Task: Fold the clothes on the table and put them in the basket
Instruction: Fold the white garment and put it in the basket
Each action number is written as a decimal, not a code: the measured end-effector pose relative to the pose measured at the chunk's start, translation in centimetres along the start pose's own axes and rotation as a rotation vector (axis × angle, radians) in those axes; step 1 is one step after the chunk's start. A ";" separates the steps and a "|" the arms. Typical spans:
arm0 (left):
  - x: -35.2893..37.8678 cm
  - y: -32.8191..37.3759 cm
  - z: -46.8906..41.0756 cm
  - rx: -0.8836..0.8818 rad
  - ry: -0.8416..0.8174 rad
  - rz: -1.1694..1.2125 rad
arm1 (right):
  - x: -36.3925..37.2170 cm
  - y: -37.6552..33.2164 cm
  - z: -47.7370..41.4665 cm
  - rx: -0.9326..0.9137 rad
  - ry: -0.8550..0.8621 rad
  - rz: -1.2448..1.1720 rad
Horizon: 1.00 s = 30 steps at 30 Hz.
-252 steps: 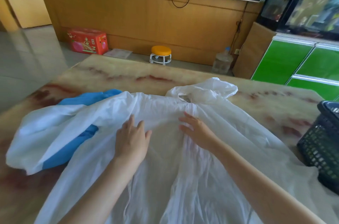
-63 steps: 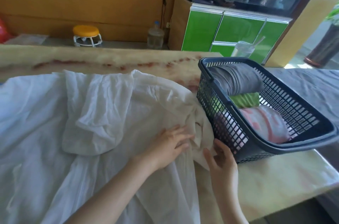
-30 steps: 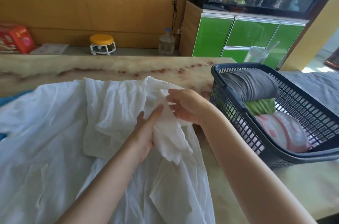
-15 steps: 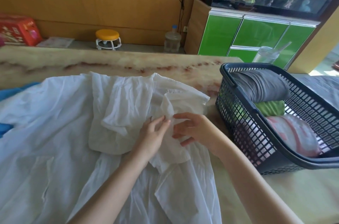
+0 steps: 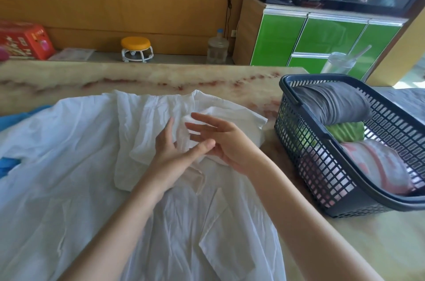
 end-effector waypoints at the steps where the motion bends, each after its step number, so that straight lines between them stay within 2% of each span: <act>1: -0.3 -0.5 -0.3 -0.036 -0.005 -0.022 | 0.2 0.1 -0.3 0.013 -0.029 -0.009; 4: -1.1 -2.1 -1.7 -0.040 0.016 0.155 | -0.2 0.4 -1.0 -0.021 0.011 -0.001; 7: -2.2 -3.4 -3.2 0.029 0.140 0.089 | -2.3 0.1 -1.2 -0.157 0.204 0.128; 8: -2.7 -3.5 -3.7 0.048 0.166 0.064 | -3.4 -0.1 -1.2 -0.210 0.298 0.258; 10: -3.6 -3.1 -4.8 0.064 0.196 0.062 | -6.1 -0.4 -1.5 -0.286 0.486 0.675; 12: -4.5 -2.7 -6.1 0.108 0.238 0.048 | -8.6 -0.3 -2.3 -0.228 0.549 0.986; 15: -5.9 -1.9 -7.7 0.200 0.277 -0.062 | -10.7 0.1 -4.2 -0.105 0.477 1.092; 19: -8.1 -1.0 -10.2 0.291 0.318 -0.341 | -11.3 -1.6 -6.2 -0.155 0.462 0.992; 24: -10.6 0.1 -14.6 0.289 0.395 -0.611 | -12.2 -4.4 -9.8 -0.037 0.436 1.085; 28: -11.1 -1.6 -18.4 0.211 0.417 -0.557 | -12.7 -5.2 -13.2 -0.019 0.423 1.428; 30: -10.8 -3.4 -19.1 0.129 0.424 -0.487 | -13.0 -3.8 -14.2 0.063 0.363 1.535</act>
Point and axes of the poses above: each hand's wrist, its own z-axis away from the middle knuckle, its own x-axis out of the palm, y = z × x, the point moved 1 cm from there along -z, towards the middle knuckle
